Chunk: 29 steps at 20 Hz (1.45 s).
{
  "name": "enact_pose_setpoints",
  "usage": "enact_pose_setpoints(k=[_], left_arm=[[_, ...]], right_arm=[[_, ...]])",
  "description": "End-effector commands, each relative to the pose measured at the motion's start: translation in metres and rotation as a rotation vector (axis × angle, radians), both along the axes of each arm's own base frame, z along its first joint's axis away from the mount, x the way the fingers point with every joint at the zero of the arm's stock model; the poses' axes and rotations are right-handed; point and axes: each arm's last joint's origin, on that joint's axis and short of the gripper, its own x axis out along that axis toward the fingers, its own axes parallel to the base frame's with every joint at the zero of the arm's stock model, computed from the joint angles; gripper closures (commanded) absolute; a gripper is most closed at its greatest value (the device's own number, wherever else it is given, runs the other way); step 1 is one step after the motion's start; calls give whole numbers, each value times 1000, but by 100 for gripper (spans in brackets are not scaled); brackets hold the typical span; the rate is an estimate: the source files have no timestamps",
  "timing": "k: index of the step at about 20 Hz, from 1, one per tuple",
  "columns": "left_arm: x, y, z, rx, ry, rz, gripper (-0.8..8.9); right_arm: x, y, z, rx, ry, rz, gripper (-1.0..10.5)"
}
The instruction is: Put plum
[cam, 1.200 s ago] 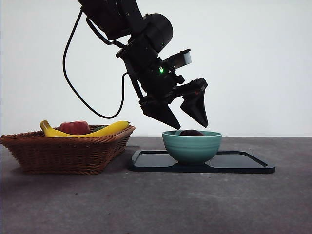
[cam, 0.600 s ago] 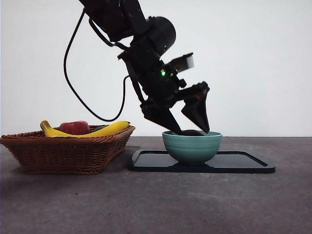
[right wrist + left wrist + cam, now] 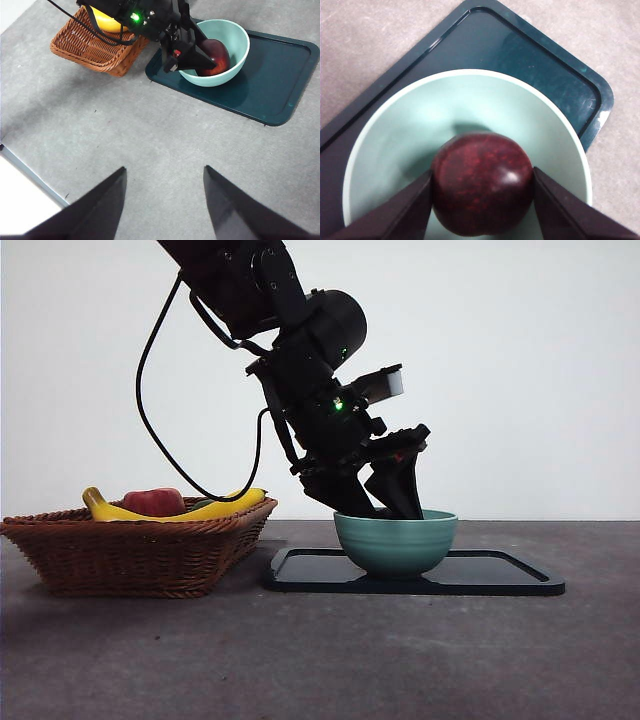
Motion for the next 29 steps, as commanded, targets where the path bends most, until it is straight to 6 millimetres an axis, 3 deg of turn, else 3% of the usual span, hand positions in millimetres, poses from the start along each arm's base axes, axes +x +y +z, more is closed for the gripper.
enact_pose_setpoints(k=[1, 5, 10, 16, 20, 24, 26, 29], left_arm=[[2, -8, 1, -4, -17, -16, 632], [3, -7, 25, -37, -53, -11, 631], [-10, 8, 88, -115, -146, 2, 630], [-45, 73, 181, -210, -196, 121, 626], [-80, 126, 223, -203, -206, 198, 623], [-106, 168, 233, -157, -194, 265, 621], [-111, 184, 223, -135, -187, 318, 618], [-113, 197, 192, -98, -177, 381, 618]], right_arm=[[1, 1, 1, 4, -1, -3, 702], [1, 1, 1, 4, -1, -3, 702], [1, 1, 1, 5, -1, -3, 702], [1, 1, 1, 4, 2, -3, 702], [1, 1, 1, 2, 0, -1, 702], [1, 1, 1, 0, -2, 1, 702], [1, 1, 1, 0, -2, 1, 702], [1, 1, 1, 0, -2, 1, 702]])
